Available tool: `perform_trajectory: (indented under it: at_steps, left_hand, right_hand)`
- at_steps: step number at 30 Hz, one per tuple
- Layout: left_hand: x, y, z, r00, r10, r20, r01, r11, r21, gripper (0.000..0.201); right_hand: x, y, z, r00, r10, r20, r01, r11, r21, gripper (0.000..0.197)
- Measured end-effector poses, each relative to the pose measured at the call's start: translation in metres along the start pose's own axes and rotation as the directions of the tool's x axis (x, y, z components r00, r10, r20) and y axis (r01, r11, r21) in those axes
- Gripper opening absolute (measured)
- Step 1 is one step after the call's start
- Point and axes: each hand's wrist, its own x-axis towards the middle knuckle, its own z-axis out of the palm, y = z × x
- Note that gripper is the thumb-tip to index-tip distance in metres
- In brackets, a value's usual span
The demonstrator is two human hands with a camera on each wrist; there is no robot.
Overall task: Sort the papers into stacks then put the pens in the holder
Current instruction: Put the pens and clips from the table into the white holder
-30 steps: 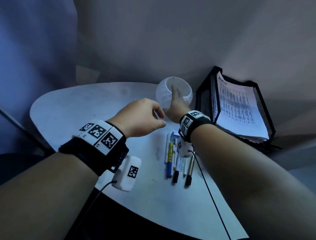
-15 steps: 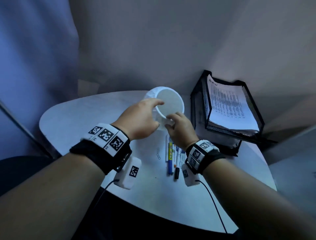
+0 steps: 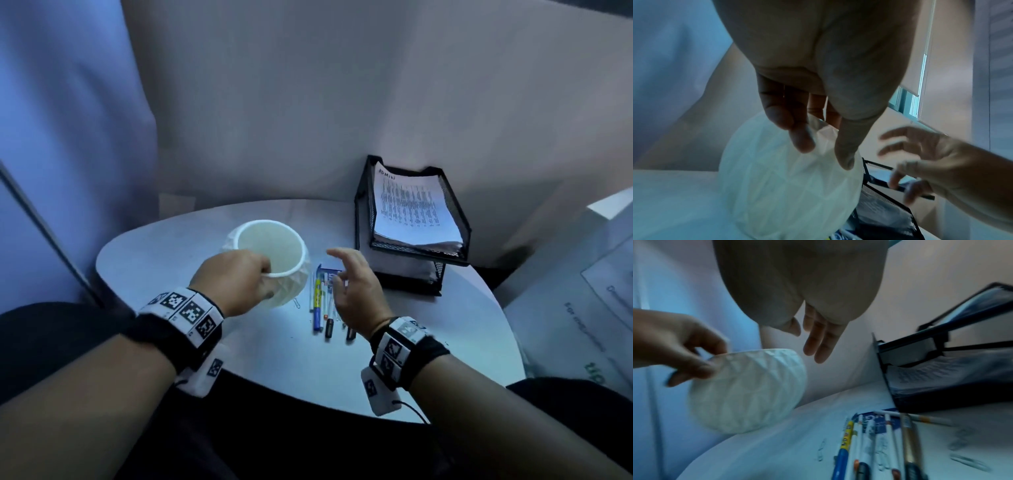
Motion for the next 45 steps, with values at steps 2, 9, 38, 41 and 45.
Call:
perform_trajectory:
  at_steps: [2,9,38,41,45]
  left_hand:
    - [-0.001,-0.005,-0.003,0.999,-0.034,-0.028,0.034,0.999,-0.020,0.022]
    - [0.022,-0.014,-0.001,0.999,-0.013,-0.043,0.009,0.996,-0.086,0.025]
    - [0.062,-0.020,-0.002,0.997,0.016,0.076,-0.006,0.991,-0.135,0.022]
    - [0.063,-0.020,-0.002,0.997,0.016,0.075,-0.006,0.991,-0.136,0.022]
    - [0.063,-0.021,0.001,0.997,0.010,0.079,0.001,0.991,-0.137,0.022]
  right_hand:
    - [0.006,0.022,-0.010,0.969,0.247,0.014,-0.246,0.968,-0.052,0.034]
    - [0.000,0.099,-0.002,0.604,0.797,-0.011,-0.778,0.587,-0.225,0.028]
    - [0.050,0.122,0.044,0.757,0.653,0.001,-0.487,0.565,-0.666,0.033]
    - [0.047,0.122,0.046,0.714,0.698,-0.044,-0.556,0.528,-0.642,0.035]
    - [0.037,0.126,0.040,0.671,0.733,-0.107,-0.641,0.502,-0.580,0.028]
